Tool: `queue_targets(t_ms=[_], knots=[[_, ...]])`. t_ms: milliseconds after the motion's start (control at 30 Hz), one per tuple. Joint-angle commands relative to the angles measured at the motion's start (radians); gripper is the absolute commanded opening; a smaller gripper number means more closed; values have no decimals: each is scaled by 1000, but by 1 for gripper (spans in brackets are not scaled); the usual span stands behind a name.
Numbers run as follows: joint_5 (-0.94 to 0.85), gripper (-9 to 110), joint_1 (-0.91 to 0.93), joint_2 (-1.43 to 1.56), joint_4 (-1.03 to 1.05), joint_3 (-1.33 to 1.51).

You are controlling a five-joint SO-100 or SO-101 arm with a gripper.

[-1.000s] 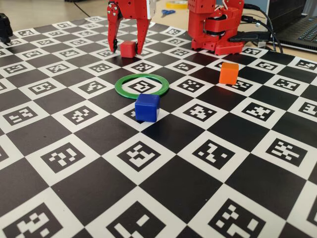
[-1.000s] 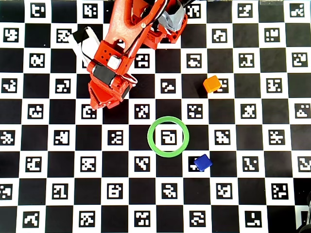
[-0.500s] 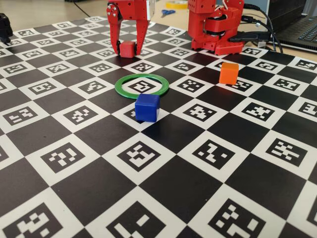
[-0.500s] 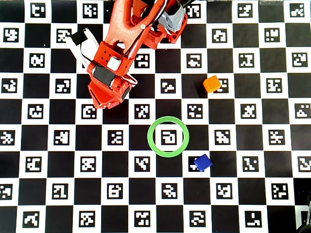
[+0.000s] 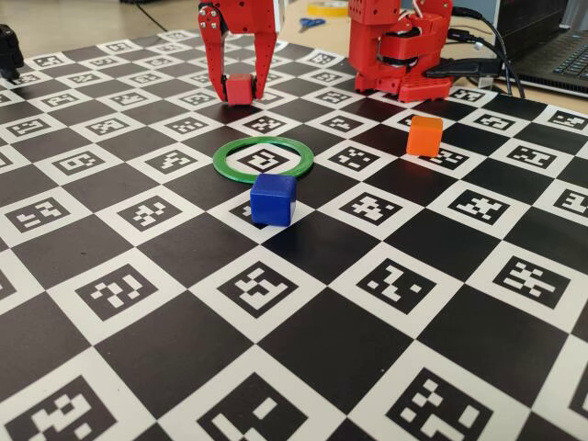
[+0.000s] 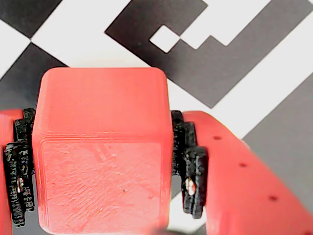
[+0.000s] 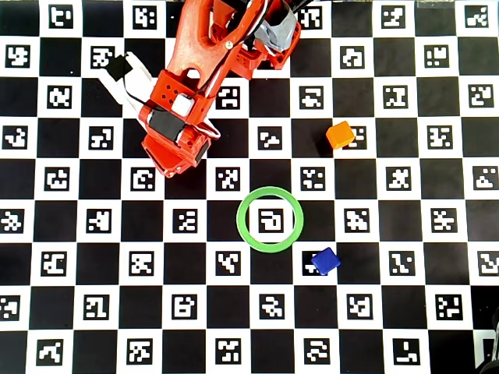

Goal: Grab the red cube then put it in the green circle then put the blue cube on top and finally the orange cube on top

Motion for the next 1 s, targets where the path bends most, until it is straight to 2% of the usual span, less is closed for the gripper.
queue_targets(t_ms=[0,433,967], knots=[[-43,4,-11,103,64,-109],[-187,4,-164,272,310,-345],[-327,3,-509,195,469,-634]])
